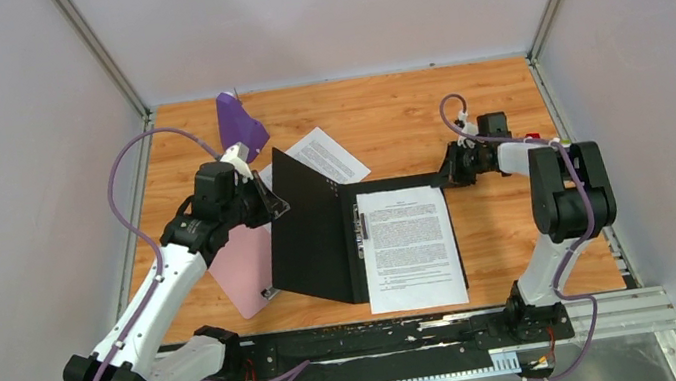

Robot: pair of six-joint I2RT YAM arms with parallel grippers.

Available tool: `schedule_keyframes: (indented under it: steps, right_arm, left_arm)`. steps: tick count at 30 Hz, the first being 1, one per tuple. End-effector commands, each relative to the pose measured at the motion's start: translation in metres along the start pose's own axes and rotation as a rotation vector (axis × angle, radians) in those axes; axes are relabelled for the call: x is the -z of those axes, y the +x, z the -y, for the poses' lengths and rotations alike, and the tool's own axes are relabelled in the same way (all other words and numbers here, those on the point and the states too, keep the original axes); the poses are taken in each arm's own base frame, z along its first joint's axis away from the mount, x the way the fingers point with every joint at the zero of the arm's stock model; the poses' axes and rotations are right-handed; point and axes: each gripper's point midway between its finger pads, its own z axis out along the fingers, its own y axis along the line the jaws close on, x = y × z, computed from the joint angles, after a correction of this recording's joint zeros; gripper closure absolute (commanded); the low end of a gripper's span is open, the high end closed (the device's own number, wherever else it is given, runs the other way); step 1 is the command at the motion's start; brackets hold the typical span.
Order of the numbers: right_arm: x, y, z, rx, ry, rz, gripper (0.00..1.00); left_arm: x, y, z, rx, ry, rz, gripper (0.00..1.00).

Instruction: Put the files into the folder

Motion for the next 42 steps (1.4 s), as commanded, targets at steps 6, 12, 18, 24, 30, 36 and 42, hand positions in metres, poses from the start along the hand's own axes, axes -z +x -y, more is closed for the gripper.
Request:
schedule_keyframes:
  steps: [6, 12, 18, 24, 30, 36, 42]
  right_arm:
    - [0.009, -0.041, -0.012, 0.096, -0.005, 0.14, 1.0]
    - [0.006, -0.048, -0.011, 0.107, -0.001, 0.129, 1.0]
    - [0.002, -0.051, -0.013, 0.104, -0.023, 0.12, 1.0]
    - [-0.003, -0.047, -0.014, 0.109, -0.056, 0.083, 1.0]
    - [-0.007, -0.05, -0.013, 0.096, -0.043, 0.064, 1.0]
    - [-0.01, -0.049, -0.009, 0.067, -0.026, 0.063, 1.0]
    - [-0.011, -0.049, -0.012, 0.079, -0.046, 0.064, 1.0]
  left_arm:
    - [0.005, -0.006, 0.007, -0.018, 0.037, 0.036, 1.0]
    - [0.005, -0.006, 0.007, -0.018, 0.036, 0.034, 1.0]
    - [0.004, -0.005, 0.007, -0.015, 0.038, 0.033, 1.0]
    - [0.003, -0.004, 0.007, -0.011, 0.037, 0.031, 1.0]
    - [0.002, -0.003, 0.007, -0.006, 0.044, 0.028, 1.0]
    - [0.001, -0.002, 0.007, -0.004, 0.047, 0.026, 1.0]
    - [0.002, -0.002, 0.007, -0.007, 0.046, 0.022, 1.0]
